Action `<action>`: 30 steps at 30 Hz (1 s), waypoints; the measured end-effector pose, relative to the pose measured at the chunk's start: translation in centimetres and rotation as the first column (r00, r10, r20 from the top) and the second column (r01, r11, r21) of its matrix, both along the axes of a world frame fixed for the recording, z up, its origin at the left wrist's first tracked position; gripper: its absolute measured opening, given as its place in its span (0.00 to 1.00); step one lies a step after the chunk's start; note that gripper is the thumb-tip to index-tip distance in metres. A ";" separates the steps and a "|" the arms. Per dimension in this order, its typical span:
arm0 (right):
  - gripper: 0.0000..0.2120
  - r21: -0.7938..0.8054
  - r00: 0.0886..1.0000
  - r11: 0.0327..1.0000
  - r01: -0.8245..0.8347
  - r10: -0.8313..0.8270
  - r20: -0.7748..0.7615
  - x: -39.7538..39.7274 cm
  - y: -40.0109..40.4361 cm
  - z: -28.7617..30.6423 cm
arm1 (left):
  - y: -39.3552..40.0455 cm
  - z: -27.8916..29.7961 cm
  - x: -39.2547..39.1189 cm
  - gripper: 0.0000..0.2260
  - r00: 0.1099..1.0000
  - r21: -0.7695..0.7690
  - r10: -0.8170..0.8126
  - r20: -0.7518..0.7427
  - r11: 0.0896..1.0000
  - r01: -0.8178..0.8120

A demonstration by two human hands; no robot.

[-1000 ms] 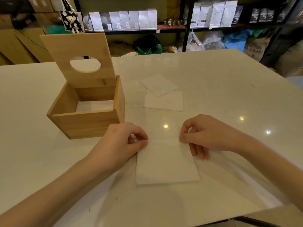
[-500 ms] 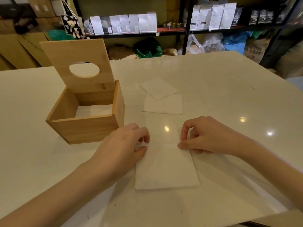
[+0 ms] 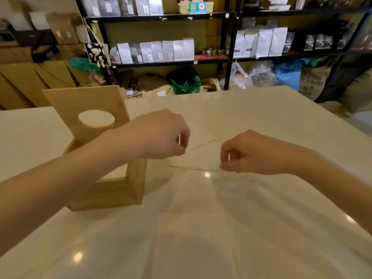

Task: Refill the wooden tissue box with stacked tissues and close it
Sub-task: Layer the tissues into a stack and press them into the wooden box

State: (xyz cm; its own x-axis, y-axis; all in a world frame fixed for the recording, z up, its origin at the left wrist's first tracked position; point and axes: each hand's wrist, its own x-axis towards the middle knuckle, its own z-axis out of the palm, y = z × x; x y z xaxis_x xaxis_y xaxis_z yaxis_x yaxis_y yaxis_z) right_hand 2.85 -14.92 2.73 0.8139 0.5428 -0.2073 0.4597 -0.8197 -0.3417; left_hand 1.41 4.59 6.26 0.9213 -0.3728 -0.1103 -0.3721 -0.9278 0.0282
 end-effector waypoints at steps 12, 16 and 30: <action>0.11 0.261 0.938 0.934 0.244 -0.296 0.183 9.0 2.1 -2.1 | -2.8 -4.2 12.7 0.14 0.985 0.147 0.123 0.122 0.979 -0.140; 0.12 0.161 0.926 0.928 0.337 -0.357 0.121 10.5 3.1 -3.7 | -2.3 -5.8 15.6 0.15 0.991 0.170 0.105 0.078 0.979 -0.117; 0.11 0.086 0.908 0.904 0.420 -0.416 -0.059 12.5 3.7 -5.2 | -2.7 -6.9 18.5 0.10 0.997 0.168 0.012 -0.078 0.986 0.001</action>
